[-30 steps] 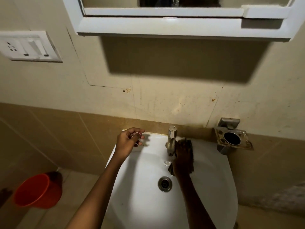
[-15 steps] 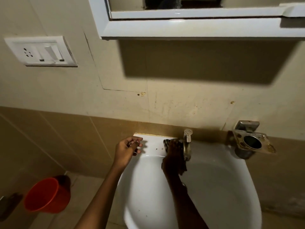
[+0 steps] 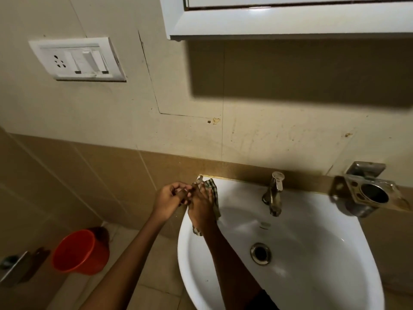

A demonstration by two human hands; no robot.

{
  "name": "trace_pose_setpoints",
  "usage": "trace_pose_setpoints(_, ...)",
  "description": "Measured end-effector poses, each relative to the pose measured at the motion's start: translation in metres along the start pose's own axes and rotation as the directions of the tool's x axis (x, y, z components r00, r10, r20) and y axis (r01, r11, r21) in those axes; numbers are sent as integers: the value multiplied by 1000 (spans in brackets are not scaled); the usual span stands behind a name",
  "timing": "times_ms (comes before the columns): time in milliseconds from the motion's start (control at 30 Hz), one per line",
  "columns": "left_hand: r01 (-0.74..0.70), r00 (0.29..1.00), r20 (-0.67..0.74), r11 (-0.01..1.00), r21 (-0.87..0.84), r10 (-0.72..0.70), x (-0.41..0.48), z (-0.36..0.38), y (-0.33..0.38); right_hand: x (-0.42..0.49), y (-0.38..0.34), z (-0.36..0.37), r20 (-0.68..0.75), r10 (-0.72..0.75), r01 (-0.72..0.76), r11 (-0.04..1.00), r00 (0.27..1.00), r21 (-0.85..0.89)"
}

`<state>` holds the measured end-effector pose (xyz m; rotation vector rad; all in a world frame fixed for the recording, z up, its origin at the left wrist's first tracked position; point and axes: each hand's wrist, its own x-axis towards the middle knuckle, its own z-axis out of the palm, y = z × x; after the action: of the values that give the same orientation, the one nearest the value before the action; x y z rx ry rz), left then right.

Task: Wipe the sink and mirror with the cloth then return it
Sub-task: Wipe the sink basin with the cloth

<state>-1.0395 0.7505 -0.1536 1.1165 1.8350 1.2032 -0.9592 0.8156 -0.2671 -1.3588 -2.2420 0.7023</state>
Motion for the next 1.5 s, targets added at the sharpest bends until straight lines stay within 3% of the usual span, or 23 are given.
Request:
trace_pose_setpoints(133, 13, 1000, -7, 999, 37, -13, 12, 3, 11, -33, -14, -5, 44, -77, 81, 991, 996, -108)
trace_pose_setpoints(267, 51, 999, -17, 997, -55, -52, 5, 15, 20, -89, -33, 9, 70, -155, 163, 978, 985, -133)
trace_pose_setpoints(400, 29, 1000, -6, 989, -147, -30, -11, 26, 34, -123, -21, 28, 81, -306, 295, 947, 948, 125)
trace_pose_setpoints(533, 30, 999, 42, 984, -175, -23, -28, 34, 42, -164, -21, 1, 155, -235, 183, 939, 959, 290)
trace_pose_setpoints(600, 33, 999, 30, 981, -193, -28, -36, 35, 46, -174, -15, -13, 258, -174, 87, 945, 950, 317)
trace_pose_setpoints(700, 39, 999, 32, 973, -229, -33, -50, 43, 51, -176, -12, -26, 264, -97, 36, 973, 960, 228)
trace_pose_setpoints(867, 16, 995, 99, 969, -246, 9, -71, 52, 51, -180, -18, -25, 136, -305, 275, 941, 943, 199)
trace_pose_setpoints(967, 25, 996, 87, 975, -221, -6, -75, 47, 44, -180, -1, 4, 185, -323, 321, 946, 928, 42)
trace_pose_setpoints(1067, 30, 997, 72, 991, -129, -21, -74, 45, 34, -202, -23, -32, 272, -281, 301, 953, 920, -34)
trace_pose_setpoints(1167, 25, 997, 76, 994, 105, -33, -68, 50, 18, -228, -24, -53, 288, -284, 339, 927, 915, -161)
trace_pose_setpoints(1300, 124, 990, 14, 898, 422, -143, -62, 63, -12, -261, -1, -52, 213, -330, 381, 878, 920, -288)
trace_pose_setpoints(1400, 171, 983, -33, 837, 520, -180, -62, 64, -25, -283, 15, -64, 211, -418, 467, 815, 884, -343)
trace_pose_setpoints(1500, 138, 984, 7, 782, 608, -179, -61, 60, -34, -294, 34, -82, 263, -439, 501, 826, 859, -258)
